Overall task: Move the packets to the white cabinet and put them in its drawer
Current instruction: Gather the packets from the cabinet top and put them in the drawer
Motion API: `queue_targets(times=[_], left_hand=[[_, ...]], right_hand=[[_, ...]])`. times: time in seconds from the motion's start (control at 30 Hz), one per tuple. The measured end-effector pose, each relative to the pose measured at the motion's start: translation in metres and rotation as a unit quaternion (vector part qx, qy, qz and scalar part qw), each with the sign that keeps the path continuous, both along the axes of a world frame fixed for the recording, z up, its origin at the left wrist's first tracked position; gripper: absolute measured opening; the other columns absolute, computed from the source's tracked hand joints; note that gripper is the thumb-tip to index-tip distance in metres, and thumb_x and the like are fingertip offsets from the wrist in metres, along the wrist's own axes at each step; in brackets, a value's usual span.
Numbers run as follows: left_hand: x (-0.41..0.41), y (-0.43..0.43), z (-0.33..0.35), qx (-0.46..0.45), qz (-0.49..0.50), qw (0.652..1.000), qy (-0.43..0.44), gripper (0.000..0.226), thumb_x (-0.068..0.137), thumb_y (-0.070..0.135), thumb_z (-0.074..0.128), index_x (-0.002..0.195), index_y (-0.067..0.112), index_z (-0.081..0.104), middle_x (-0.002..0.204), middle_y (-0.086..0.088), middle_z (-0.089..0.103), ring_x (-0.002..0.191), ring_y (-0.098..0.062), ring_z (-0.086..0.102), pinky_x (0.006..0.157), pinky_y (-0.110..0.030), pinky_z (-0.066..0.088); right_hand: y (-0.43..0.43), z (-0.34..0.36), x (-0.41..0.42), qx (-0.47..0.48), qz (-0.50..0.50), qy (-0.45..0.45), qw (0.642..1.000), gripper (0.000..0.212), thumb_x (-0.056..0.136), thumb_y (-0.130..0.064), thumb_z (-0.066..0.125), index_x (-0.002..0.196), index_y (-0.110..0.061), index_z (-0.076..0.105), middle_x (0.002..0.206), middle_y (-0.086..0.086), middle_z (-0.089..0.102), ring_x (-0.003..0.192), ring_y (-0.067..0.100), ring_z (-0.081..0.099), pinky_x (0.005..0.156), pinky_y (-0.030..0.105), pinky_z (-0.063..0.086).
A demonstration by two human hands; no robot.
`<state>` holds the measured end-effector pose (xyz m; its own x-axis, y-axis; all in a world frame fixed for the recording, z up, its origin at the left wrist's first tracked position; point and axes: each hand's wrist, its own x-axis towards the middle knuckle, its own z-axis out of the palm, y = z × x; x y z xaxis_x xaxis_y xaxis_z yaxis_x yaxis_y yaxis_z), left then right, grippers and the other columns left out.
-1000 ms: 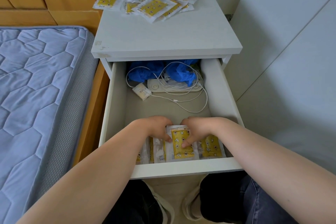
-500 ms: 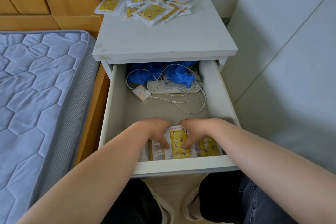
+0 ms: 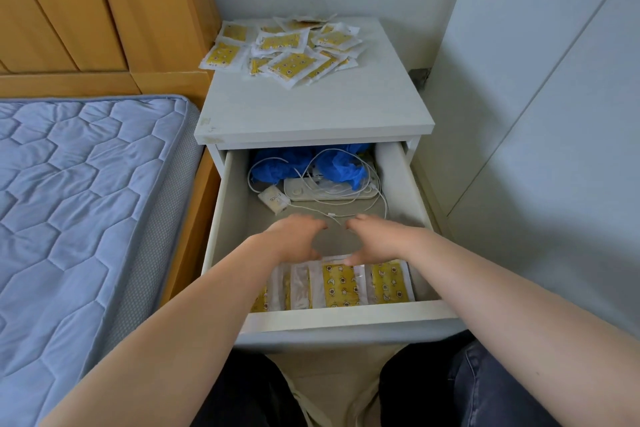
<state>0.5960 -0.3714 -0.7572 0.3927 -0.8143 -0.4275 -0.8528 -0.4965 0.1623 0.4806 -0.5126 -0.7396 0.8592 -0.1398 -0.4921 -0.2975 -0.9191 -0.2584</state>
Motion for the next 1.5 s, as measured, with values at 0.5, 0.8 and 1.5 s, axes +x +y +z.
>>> queue_targets(times=[0.5, 0.8, 1.5], left_hand=[[0.054, -0.026, 0.135, -0.207, 0.114, 0.970, -0.060, 0.051, 0.094, 0.026, 0.055, 0.142, 0.021, 0.041, 0.145, -0.002, 0.041, 0.132, -0.023, 0.038, 0.106, -0.037, 0.036], [0.114, -0.037, 0.098, -0.189, 0.243, 0.951, -0.037, 0.055, 0.101, 0.044, 0.031, 0.151, 0.022, 0.022, 0.159, -0.004, 0.013, 0.146, -0.025, 0.011, 0.117, -0.039, 0.015], [0.252, -0.071, 0.083, -0.187, 0.327, 0.914, -0.151, 0.063, 0.098, 0.054, 0.012, 0.152, 0.021, 0.015, 0.161, -0.004, 0.010, 0.148, -0.024, 0.005, 0.117, -0.051, 0.009]], right_hand=[[-0.040, 0.124, 0.052, -0.094, -0.015, -0.232, 0.968, 0.056, 0.091, -0.026, 0.056, 0.141, -0.013, 0.036, 0.138, 0.005, 0.041, 0.125, 0.023, 0.040, 0.100, 0.038, 0.041], [-0.052, 0.112, 0.108, -0.035, -0.066, -0.246, 0.966, 0.056, 0.096, -0.031, 0.047, 0.145, -0.010, 0.030, 0.147, 0.008, 0.033, 0.134, 0.024, 0.032, 0.108, 0.037, 0.034], [-0.087, 0.065, 0.219, -0.115, -0.079, -0.283, 0.949, 0.058, 0.096, -0.040, 0.031, 0.151, -0.032, 0.014, 0.161, 0.001, -0.007, 0.147, 0.022, -0.007, 0.118, 0.047, 0.000]])
